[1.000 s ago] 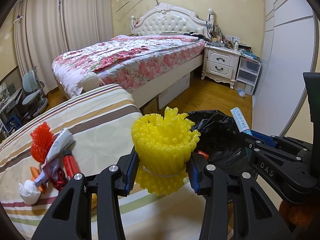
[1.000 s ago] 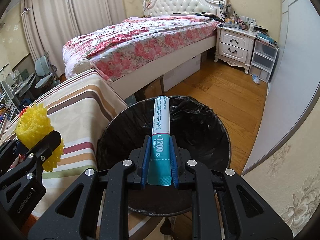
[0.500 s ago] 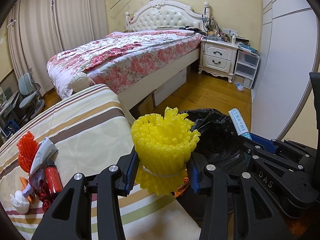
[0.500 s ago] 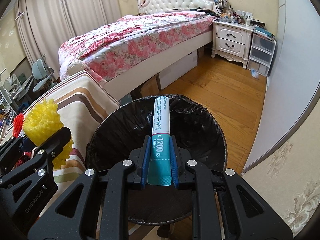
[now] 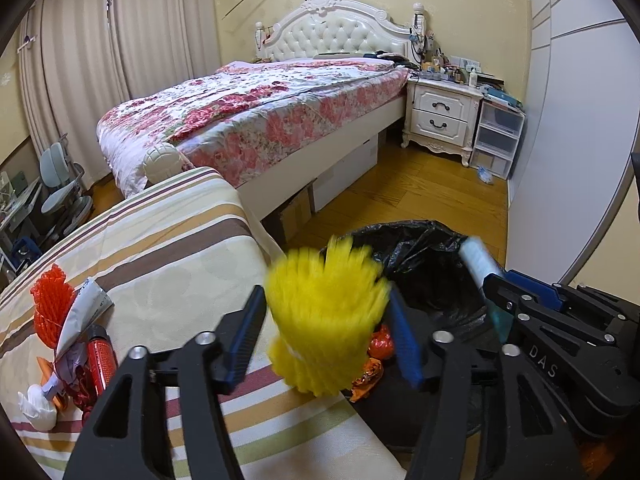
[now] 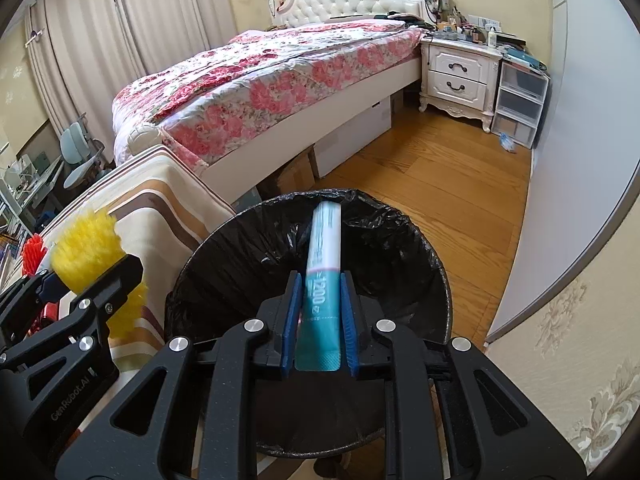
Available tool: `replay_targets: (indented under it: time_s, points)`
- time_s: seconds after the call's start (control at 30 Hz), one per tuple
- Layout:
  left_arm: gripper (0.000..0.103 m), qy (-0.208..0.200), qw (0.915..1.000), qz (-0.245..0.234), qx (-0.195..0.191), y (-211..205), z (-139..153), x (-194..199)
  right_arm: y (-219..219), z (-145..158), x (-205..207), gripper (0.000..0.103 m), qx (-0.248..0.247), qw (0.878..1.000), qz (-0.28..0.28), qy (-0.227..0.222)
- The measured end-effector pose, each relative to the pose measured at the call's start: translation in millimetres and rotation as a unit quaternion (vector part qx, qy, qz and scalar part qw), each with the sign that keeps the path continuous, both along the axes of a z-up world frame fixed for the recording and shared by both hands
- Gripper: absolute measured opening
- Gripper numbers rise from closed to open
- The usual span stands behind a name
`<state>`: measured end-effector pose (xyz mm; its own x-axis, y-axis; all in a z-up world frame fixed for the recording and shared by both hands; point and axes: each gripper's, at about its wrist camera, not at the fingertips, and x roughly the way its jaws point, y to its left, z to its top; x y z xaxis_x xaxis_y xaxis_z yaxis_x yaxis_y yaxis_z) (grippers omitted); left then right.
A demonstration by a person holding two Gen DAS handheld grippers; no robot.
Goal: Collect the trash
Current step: 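Open the right gripper to drop the tube while the left drops the yellow net into the bin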
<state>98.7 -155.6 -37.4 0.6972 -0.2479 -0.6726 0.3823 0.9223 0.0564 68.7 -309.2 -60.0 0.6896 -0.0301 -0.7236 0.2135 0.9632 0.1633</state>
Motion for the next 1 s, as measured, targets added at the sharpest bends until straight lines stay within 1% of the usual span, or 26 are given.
replay_targets:
  time_s: [0.03,0.07,0.1,0.13,0.33,0.47,1.0]
  points:
    - [0.063,0.0,1.0,0.001,-0.001,0.6,0.0,0.2,-0.8,0.2,-0.1,0.022,0.0,1.0,-0.002,-0.001]
    - [0.065,0.001,1.0,0.002,0.0,1.2,-0.1,0.1,-1.3,0.5,0.5,0.031,0.0,1.0,-0.004,-0.001]
    - [0.067,0.0,1.0,0.003,0.0,1.3,0.0,0.0,-1.8,0.9,0.5,0.033,0.0,1.0,-0.005,-0.003]
    - [0.071,-0.001,1.0,0.004,-0.001,1.8,0.2,-0.7,-2.2,0.8,-0.1,0.033,-0.001,1.0,-0.006,-0.003]
    - [0.073,-0.003,1.0,0.001,0.001,-1.4,2.5,-1.6,-5.1,2.3,-4.3,0.035,0.001,1.0,-0.013,-0.003]
    - [0.075,-0.004,1.0,0.002,0.004,-3.2,3.3,-0.9,-5.9,3.1,-7.0,0.041,0.001,1.0,-0.019,-0.004]
    - [0.075,-0.012,0.9999,-0.002,0.001,-8.8,8.9,-3.9,-13.4,3.3,-14.0,0.042,0.005,1.0,-0.029,-0.005]
